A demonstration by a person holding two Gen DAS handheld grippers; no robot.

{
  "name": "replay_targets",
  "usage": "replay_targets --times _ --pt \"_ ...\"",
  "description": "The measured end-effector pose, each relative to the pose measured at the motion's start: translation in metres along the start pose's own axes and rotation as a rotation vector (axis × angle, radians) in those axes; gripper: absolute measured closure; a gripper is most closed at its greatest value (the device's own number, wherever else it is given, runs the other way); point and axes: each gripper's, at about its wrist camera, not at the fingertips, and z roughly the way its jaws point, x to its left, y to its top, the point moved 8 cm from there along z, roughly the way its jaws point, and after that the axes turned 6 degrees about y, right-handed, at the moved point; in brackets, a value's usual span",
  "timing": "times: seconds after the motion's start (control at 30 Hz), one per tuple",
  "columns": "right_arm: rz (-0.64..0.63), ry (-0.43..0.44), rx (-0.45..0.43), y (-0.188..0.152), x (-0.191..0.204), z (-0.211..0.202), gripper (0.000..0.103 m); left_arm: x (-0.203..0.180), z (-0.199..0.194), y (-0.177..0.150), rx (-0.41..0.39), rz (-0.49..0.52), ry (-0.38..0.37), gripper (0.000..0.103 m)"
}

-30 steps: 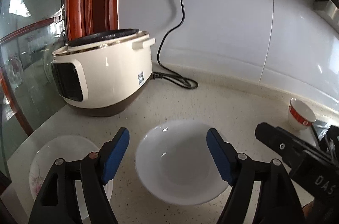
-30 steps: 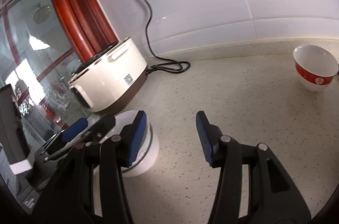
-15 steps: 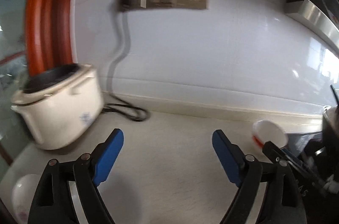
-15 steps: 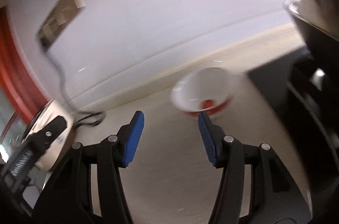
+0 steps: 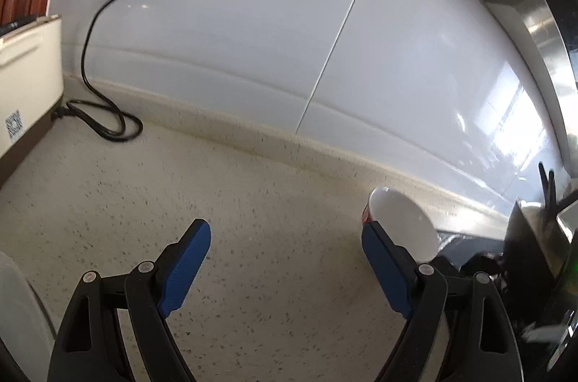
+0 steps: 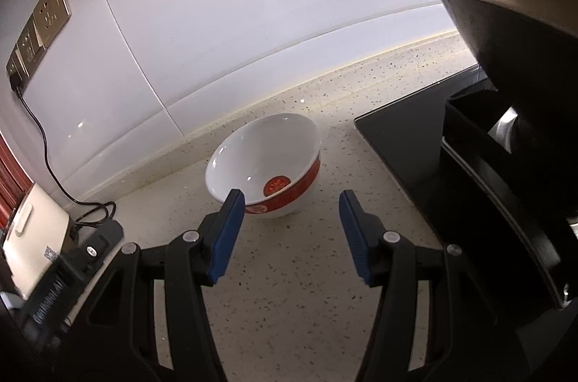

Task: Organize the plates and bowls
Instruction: 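Move both tools to the red-banded bowl, then close the right tool on the red-banded bowl rim while the left tool grips it too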

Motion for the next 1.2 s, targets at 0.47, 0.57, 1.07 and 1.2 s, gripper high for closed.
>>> replay_targets --times 0.47,0.57,1.07,1.2 --pt "0.179 -0.042 0.202 0.001 0.002 0.071 0.032 0.008 0.004 -0.010 0.066 -0.089 -0.035 0.016" --pt "0.164 -0.053 0.240 -0.008 0.002 0.074 0.048 0.009 0.001 -0.006 0.049 -0.084 -0.022 0.016" --pt "-0.001 0.155 0.363 -0.058 0.016 0.016 0.092 -0.019 0.031 -0.043 0.340 -0.111 -0.242 0.016" --pt "-0.009 0.199 0.363 -0.065 0.016 0.002 0.092 -0.020 0.033 -0.051 0.371 -0.036 -0.168 0.017"
